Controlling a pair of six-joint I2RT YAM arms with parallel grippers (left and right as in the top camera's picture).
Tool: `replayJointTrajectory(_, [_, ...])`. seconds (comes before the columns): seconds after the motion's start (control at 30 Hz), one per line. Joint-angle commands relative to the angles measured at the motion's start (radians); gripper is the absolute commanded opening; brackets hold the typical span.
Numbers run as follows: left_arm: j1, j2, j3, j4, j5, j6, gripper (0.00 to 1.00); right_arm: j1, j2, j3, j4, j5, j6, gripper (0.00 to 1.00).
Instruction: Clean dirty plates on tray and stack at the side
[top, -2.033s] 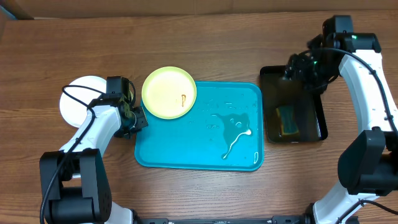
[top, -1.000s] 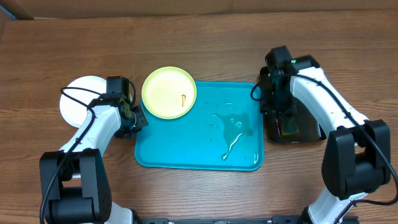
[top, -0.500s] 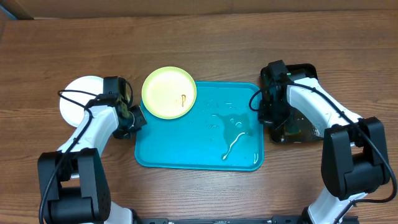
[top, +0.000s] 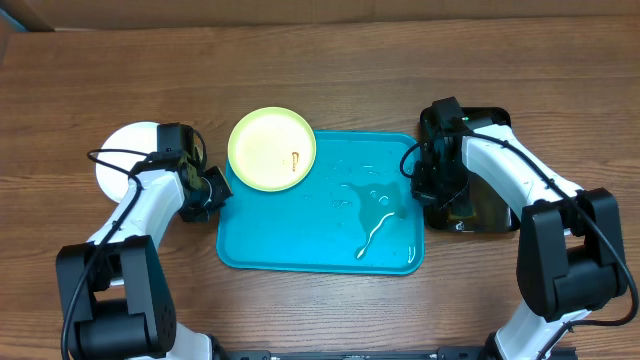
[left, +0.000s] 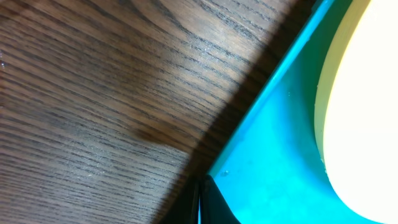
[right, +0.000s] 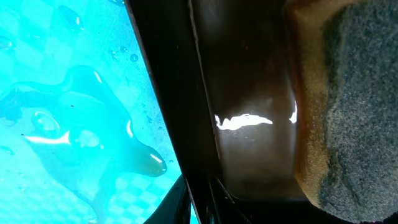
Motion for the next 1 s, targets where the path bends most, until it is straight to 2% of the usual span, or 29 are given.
replayJointTrajectory(0.0, [0.017,0.031,-0.024,0.004,0.04,-0.013,0.04,0.005,-0.009,-0.003,0.003,-0.033,0.021,0.1])
replayJointTrajectory(0.17, [0.049,0.031,-0.024,0.007,0.092,-0.008,0.04,0.005,-0.009,-0.003,-0.002,-0.033,0.024,0.11])
replayJointTrajectory(0.5, [0.086,0.031,-0.024,0.007,0.098,0.0,0.04,0.005,-0.009,-0.003,-0.005,-0.033,0.024,0.11])
replayJointTrajectory(0.7, [0.086,0.031,-0.023,0.017,0.112,0.053,0.04,0.005,-0.009,-0.003,-0.005,-0.032,0.023,0.13])
replayJointTrajectory(0.8, [0.087,0.027,-0.003,0.008,0.166,0.142,0.11,0.005,-0.009,-0.003,-0.005,-0.033,0.023,0.15])
replayJointTrajectory(0.97, [0.086,0.006,0.033,-0.047,0.172,0.254,0.27,0.005,-0.009,-0.003,-0.005,-0.033,0.023,0.19])
